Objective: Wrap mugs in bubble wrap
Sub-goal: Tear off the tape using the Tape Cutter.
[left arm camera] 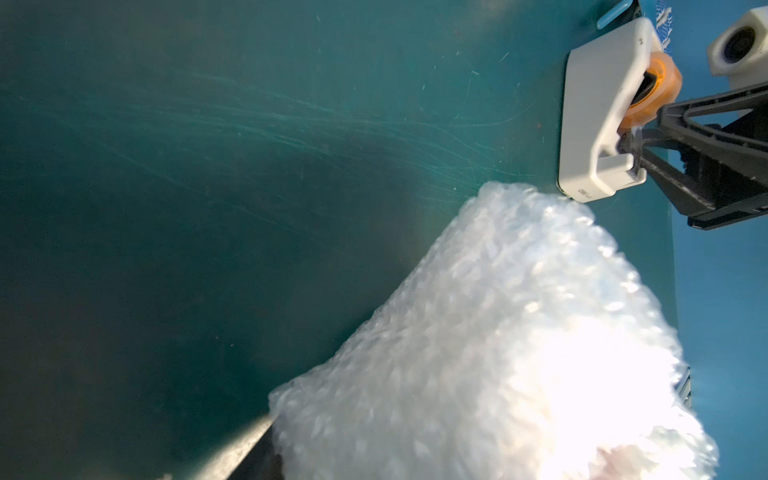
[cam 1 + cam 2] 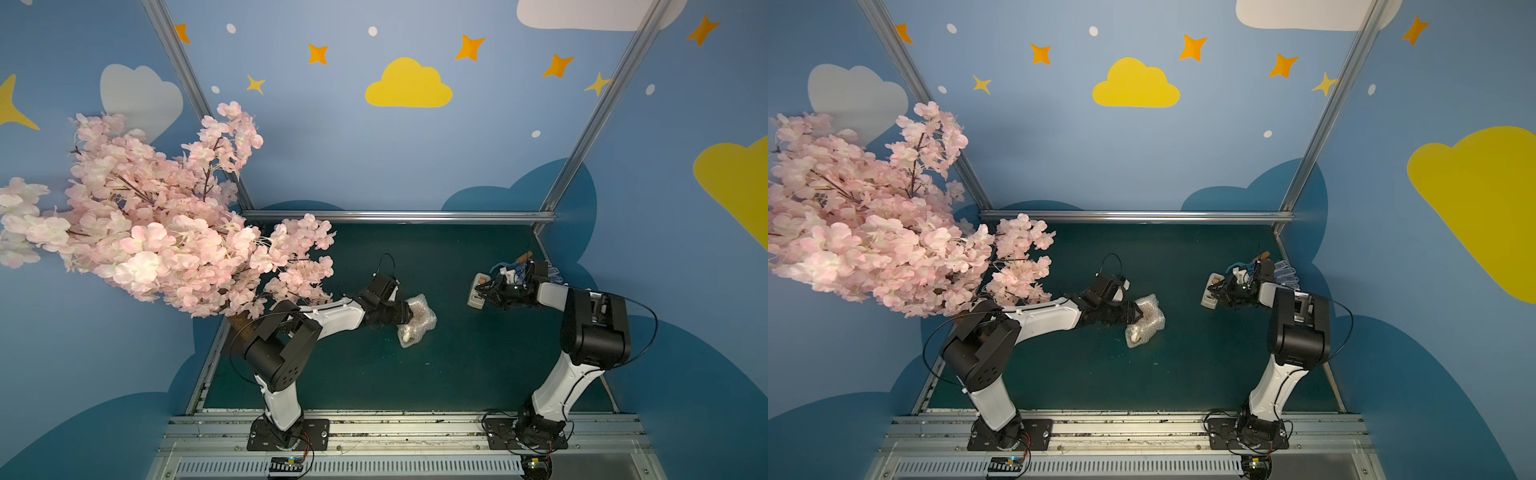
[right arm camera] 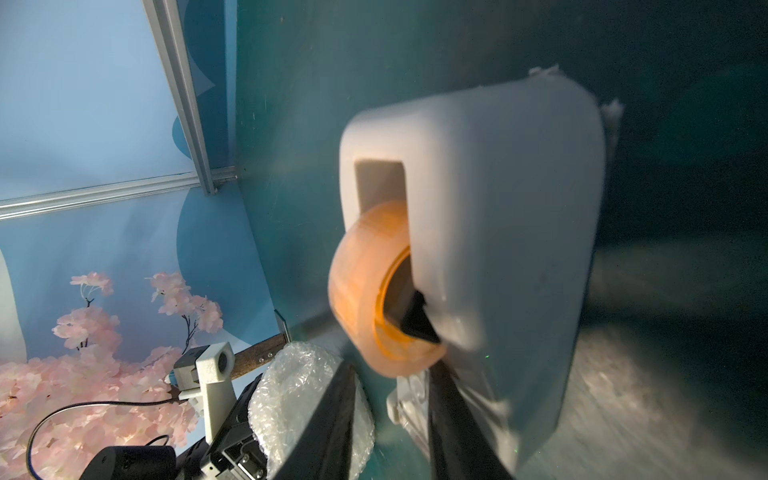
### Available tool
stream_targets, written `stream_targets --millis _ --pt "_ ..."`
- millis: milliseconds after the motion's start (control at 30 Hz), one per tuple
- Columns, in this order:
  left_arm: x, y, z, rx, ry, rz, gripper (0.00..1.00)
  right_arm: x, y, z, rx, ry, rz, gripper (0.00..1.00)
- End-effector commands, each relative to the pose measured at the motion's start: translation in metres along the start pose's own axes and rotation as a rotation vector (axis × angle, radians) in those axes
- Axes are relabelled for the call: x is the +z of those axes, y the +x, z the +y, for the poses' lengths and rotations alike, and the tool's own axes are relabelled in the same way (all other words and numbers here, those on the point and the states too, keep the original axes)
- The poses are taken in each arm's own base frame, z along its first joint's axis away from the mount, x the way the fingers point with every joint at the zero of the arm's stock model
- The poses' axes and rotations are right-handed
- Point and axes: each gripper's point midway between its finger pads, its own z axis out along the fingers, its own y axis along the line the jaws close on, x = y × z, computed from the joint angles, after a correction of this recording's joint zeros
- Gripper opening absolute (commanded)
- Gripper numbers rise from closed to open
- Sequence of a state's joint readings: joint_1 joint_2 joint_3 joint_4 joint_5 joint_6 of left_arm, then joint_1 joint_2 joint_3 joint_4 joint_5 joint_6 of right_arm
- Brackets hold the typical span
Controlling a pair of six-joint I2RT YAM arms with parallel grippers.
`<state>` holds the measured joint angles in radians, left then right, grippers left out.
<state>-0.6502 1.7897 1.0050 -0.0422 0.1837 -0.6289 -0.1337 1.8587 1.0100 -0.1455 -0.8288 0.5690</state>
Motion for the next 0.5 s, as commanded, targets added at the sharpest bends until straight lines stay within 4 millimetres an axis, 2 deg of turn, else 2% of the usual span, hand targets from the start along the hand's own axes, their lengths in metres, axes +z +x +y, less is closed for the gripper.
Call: stream_targets --millis 0,467 --pt "0.0100 0.0286 0.0224 -0.011 -0.070 0.084 0.62 0.0058 0.0066 -0.0085 0.022 0.026 0.025 0.28" --pt "0.0101 0.0290 0.0224 -0.012 -0.071 0.086 0.61 0.0069 0.0048 -0.0103 0.035 0.026 0.023 0.04"
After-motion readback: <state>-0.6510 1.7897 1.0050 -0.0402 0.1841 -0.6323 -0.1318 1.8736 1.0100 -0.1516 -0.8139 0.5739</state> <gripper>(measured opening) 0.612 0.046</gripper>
